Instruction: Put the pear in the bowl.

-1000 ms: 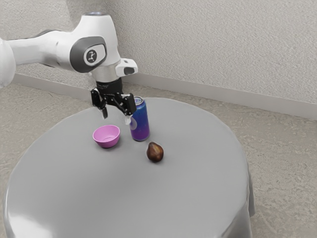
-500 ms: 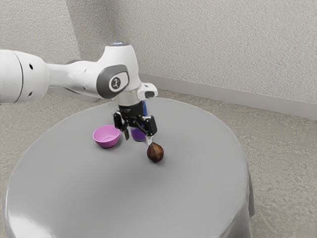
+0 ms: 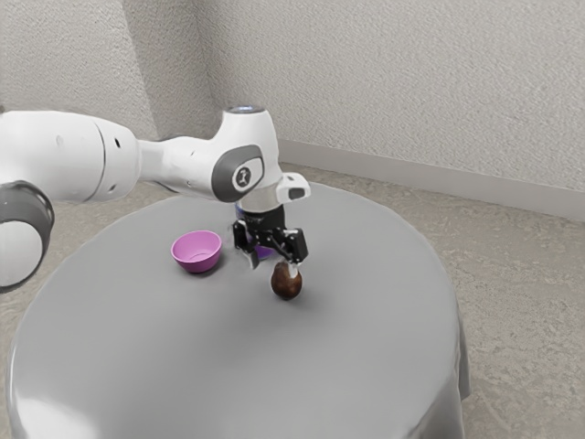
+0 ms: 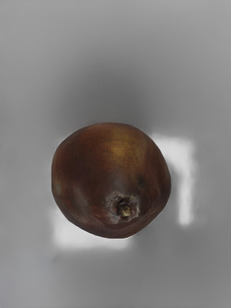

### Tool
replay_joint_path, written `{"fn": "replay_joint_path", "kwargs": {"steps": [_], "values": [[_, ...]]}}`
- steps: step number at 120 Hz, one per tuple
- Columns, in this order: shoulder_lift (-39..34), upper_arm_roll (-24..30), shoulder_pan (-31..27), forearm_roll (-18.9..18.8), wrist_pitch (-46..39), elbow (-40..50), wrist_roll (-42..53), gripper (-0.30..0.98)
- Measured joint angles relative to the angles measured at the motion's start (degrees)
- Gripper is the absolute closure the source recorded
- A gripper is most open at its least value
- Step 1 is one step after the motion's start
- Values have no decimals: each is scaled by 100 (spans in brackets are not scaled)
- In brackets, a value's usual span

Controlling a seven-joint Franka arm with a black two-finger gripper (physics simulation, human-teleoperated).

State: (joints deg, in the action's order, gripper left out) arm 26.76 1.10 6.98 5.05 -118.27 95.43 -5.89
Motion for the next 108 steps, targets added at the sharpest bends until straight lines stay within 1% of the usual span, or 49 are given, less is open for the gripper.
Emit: {"fn": "replay_joint_path", "kwargs": {"steps": [14,28,44,108], "values": [[262,-4,-49,-34,-28,-180,97,0],[525,-5,-115,-169,-44,-525,206,0],[801,-5,-144,-234,-53,-821,337,0],[1179,73,-136,-253,-72,-1006,649,0]]}}
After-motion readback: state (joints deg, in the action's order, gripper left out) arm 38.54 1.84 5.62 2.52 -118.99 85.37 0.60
